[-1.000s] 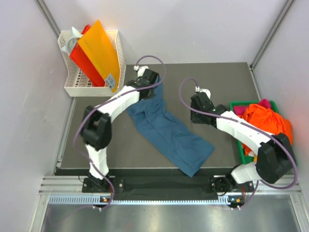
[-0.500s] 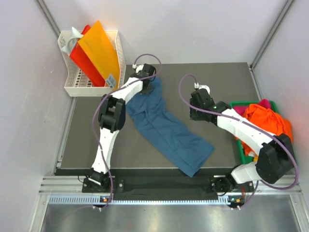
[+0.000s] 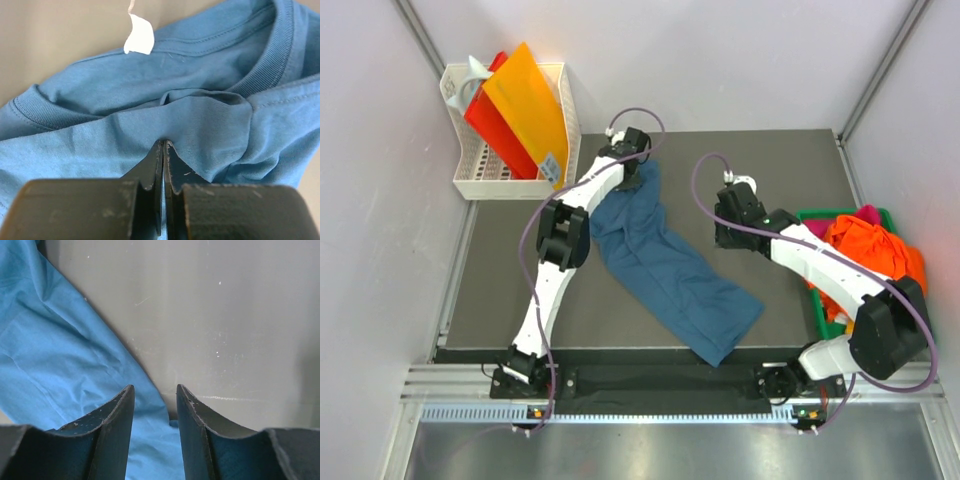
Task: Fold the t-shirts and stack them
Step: Rotate the tshirt 90 degrees
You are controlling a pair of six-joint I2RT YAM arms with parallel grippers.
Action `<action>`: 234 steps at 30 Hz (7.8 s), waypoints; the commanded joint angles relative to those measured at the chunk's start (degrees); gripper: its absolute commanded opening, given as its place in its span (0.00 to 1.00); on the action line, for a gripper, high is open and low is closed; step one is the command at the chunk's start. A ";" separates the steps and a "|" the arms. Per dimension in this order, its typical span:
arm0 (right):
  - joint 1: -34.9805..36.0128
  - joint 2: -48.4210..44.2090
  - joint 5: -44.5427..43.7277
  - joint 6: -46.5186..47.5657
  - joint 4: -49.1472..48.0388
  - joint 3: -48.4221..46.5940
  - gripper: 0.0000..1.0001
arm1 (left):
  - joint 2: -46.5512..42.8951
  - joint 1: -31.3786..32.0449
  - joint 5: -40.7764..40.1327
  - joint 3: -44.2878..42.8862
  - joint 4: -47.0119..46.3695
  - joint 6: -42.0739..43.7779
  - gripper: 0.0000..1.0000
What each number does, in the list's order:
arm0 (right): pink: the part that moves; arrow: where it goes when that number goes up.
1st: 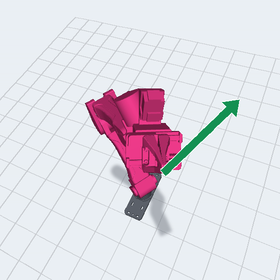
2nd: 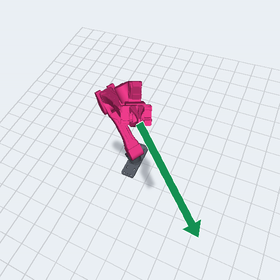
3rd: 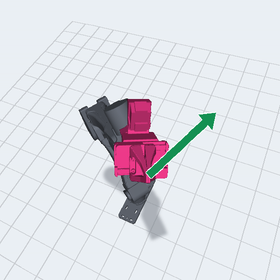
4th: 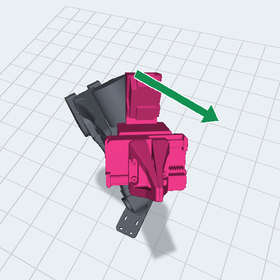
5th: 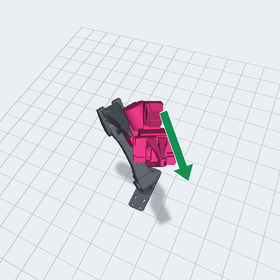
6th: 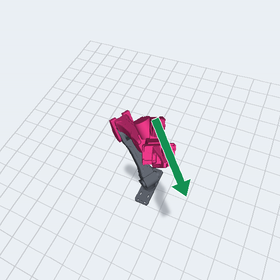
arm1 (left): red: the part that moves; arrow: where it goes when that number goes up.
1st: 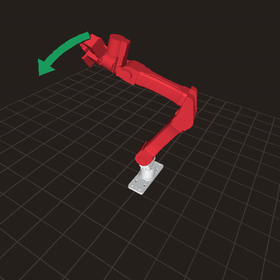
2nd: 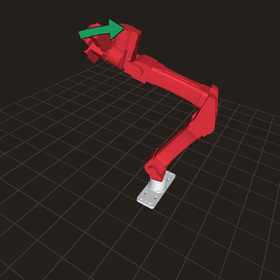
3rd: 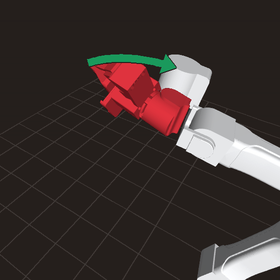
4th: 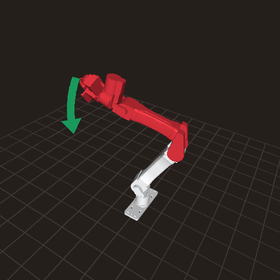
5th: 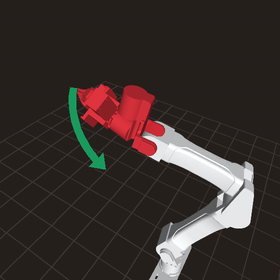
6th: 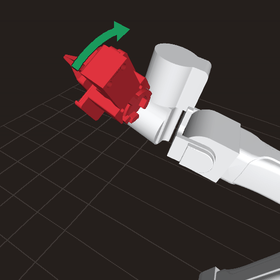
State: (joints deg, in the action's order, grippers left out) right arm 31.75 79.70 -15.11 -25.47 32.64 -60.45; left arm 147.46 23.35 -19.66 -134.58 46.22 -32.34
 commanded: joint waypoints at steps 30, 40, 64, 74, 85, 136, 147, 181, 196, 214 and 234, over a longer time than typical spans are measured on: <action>-4.68 15.03 4.56 -1.60 -6.45 -17.59 0.35 | -39.69 11.63 -2.75 36.92 -21.51 -1.41 0.08; -4.85 37.26 9.39 -0.63 -5.93 -35.43 0.00 | -50.86 14.78 3.84 59.51 -19.67 -8.08 0.04; -11.09 61.18 18.45 -2.56 4.00 -59.68 0.02 | -38.40 18.66 10.34 60.76 -16.60 -10.73 0.02; -13.64 71.11 22.05 -4.58 8.23 -76.30 0.09 | -32.24 18.74 11.22 56.89 -7.11 -10.47 0.00; -16.28 73.14 24.69 -8.89 3.22 -80.00 0.15 | -33.55 21.20 11.22 58.20 4.05 -7.92 0.00; 15.36 -17.47 -3.26 -19.17 1.90 17.99 0.07 | -51.57 38.24 13.59 68.76 -24.33 -5.90 0.01; 15.45 -15.10 -4.31 -16.89 1.81 14.83 0.13 | -43.13 42.13 12.89 70.24 -17.83 -8.09 0.03; 15.10 -13.08 -6.68 -17.50 -1.09 15.80 0.22 | -62.81 23.58 9.03 92.84 3.61 -19.87 0.03; 12.20 -9.22 -7.39 -11.00 -3.11 10.52 0.26 | -73.21 24.81 7.61 75.36 -5.25 -14.07 0.04; 9.30 -7.46 -5.72 -9.68 -2.58 9.12 0.31 | -52.10 37.29 10.43 72.00 -10.53 -9.15 0.23; 7.10 -9.56 -5.36 -9.86 -4.17 12.19 0.33 | -44.79 35.98 9.02 86.04 -0.16 -18.37 0.17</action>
State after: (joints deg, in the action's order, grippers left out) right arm 39.92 72.01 -20.27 -35.57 30.92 -48.73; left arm 98.74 60.40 -9.39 -58.74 35.31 -47.24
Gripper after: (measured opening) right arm 0.324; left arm 0.176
